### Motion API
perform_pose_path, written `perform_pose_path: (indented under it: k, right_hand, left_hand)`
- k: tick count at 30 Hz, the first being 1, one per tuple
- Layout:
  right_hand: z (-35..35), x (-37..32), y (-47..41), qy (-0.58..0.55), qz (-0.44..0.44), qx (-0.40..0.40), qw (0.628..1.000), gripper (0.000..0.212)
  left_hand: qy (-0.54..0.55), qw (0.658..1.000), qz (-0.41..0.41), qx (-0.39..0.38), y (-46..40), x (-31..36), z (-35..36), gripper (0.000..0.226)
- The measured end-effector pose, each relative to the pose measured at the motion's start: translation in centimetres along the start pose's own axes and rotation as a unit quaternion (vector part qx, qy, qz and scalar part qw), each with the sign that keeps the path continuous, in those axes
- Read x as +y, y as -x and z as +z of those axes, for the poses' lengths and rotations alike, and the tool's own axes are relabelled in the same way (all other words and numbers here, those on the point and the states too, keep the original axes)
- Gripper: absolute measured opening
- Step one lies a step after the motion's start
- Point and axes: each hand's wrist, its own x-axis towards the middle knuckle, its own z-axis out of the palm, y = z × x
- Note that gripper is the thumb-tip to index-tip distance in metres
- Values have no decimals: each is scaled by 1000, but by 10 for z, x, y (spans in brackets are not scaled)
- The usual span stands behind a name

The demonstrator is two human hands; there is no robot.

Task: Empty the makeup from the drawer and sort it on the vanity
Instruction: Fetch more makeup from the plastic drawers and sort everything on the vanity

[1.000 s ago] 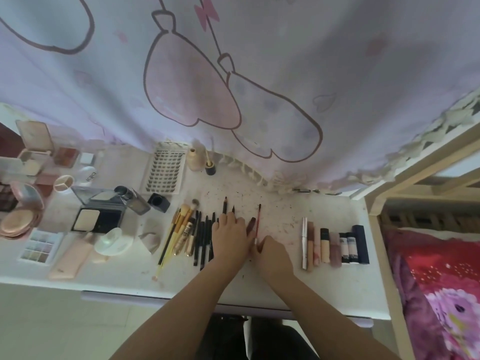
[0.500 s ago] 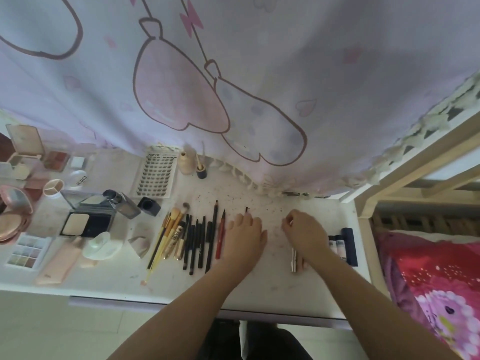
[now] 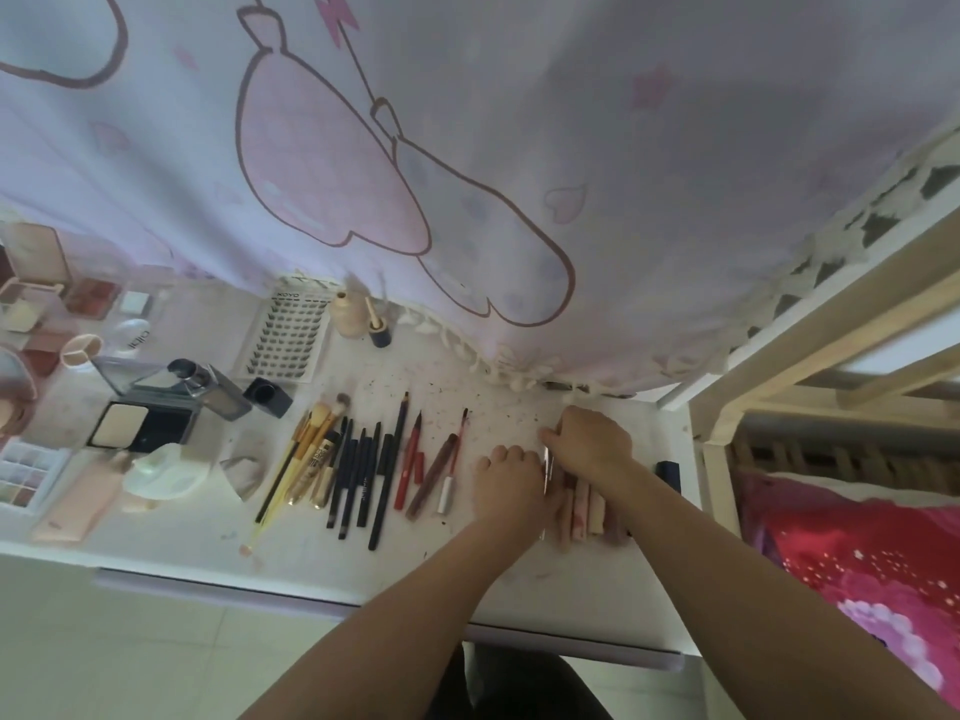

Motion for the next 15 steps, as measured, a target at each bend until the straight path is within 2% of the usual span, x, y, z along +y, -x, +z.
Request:
perform_pose_path:
  k: [5,9,12,15]
  right_hand:
    - [-31,-6,9,-135,-57,-80,986,35]
    - [-48,-6,28,-164,-108,-100,975,36]
    - [-54,2,40,-255,-130,-129,950,15]
    - [-59,11,51,-348,-128,-178,912,4]
  left_hand:
    - [96,993,49,57,11,-27,-17,22]
    - [171,983,61,4,19,-38,-42,17]
    - [212,973,73,-44,22,-43,-58,18]
    - [219,971,89,-37,26,-48,-71,20]
